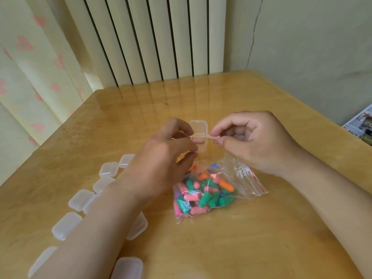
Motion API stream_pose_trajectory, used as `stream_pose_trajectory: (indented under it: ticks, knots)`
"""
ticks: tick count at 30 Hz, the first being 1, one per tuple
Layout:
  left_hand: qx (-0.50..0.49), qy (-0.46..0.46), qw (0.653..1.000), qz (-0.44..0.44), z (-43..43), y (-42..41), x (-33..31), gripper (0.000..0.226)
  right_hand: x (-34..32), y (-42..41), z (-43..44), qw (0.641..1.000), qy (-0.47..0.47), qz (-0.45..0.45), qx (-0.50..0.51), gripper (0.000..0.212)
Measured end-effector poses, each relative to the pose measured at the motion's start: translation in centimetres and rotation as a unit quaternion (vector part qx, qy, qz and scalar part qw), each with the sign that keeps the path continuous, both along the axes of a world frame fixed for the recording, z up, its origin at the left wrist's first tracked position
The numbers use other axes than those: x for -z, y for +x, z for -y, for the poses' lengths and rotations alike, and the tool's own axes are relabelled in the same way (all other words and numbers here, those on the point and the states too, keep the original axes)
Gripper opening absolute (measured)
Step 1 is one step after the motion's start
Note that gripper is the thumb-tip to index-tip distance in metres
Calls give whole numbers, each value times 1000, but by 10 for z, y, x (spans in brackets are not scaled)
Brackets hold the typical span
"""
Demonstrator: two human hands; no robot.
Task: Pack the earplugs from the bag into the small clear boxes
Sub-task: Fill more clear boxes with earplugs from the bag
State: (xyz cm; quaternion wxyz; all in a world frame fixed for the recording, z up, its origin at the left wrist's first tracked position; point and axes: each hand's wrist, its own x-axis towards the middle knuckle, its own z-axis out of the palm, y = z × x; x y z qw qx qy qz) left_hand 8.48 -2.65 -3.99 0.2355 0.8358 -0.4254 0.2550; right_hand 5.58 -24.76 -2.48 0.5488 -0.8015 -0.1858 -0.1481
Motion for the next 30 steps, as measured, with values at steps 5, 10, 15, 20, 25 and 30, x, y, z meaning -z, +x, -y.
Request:
stream_pose_trajectory:
  ticks: [5, 10, 15, 20, 25, 30]
  knots:
    - [-1, 12, 1000, -4, 4, -5, -2, 13, 2, 0, -1, 1000, -14, 0, -4, 15]
    - [4, -2, 1000, 6, 6, -5, -1, 14, 3, -1, -1, 997, -71, 12, 4, 15]
    - [24, -42, 999, 20, 6, -5, -1, 13, 1, -2, -1, 995, -98, 27, 13, 17]
    - [25, -83, 996, 17, 8, -5, 0, 16, 0, -2, -2, 997, -70, 17, 8, 20]
    - [28, -84, 996, 26, 9, -6, -1, 18, 0, -3, -5, 999, -42, 15, -14, 20]
    - [16, -95, 994, 41, 11, -7, -1, 17, 1, -4, -3, 998, -43, 18, -32, 21]
